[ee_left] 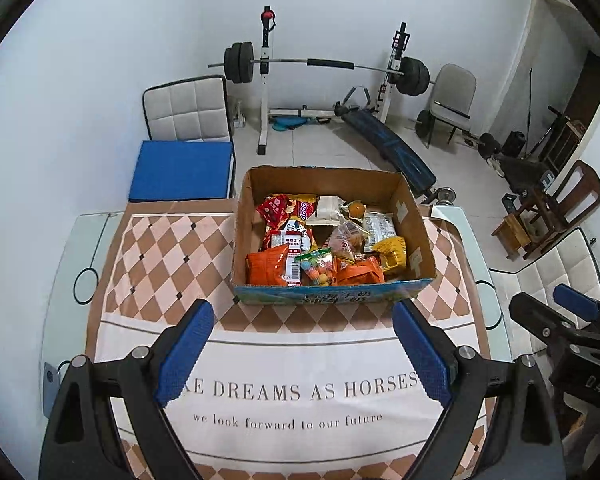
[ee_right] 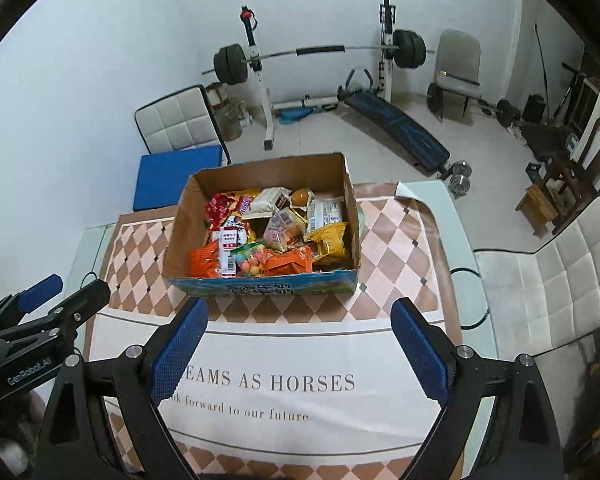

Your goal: Organize snacks

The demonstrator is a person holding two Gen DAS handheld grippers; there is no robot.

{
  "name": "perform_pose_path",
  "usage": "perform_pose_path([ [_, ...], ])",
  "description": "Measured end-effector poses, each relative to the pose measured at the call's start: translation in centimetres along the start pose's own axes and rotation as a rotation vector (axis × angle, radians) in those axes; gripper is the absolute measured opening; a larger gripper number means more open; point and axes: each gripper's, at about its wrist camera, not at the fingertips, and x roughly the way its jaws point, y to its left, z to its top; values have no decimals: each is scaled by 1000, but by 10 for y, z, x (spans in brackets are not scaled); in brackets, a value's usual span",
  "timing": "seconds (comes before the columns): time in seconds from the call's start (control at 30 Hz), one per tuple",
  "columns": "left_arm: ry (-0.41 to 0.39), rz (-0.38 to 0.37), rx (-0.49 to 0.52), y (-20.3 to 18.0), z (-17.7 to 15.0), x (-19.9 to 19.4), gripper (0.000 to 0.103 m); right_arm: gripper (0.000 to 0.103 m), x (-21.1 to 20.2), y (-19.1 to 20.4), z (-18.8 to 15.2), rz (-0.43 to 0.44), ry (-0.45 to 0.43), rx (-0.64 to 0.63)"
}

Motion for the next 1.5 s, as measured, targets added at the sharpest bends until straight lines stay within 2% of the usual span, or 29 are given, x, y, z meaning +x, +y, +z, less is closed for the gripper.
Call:
perform_pose_path([
  [0.3,-73,6,10,-3,-11,-51,92,95,-67,17,-21,-12,-73,-51],
  [0.53,-133,31,15,-3,-12,-73,92,99,-96,20,-25,-33,-118,-60],
  [0.63,-148,40,18,-3,-12,-73,92,99,-99,19,-22,-46,-132,-51],
  [0.73,-151,50,25,-2,-10,-68,101,100,-98,18,-19,-64,-146,-47],
  [0.9,-149,60,28,-3,-8,-57,102,100,-88,17,-12,-95,-165,-41],
  [1.17,-139,101,40,-8,-3,-44,102,100,-70,12,-3,-99,-164,-18],
  [1.5,-150,88,37,-16,-4,-43,102,100,-67,11,-2,-114,-167,-23],
])
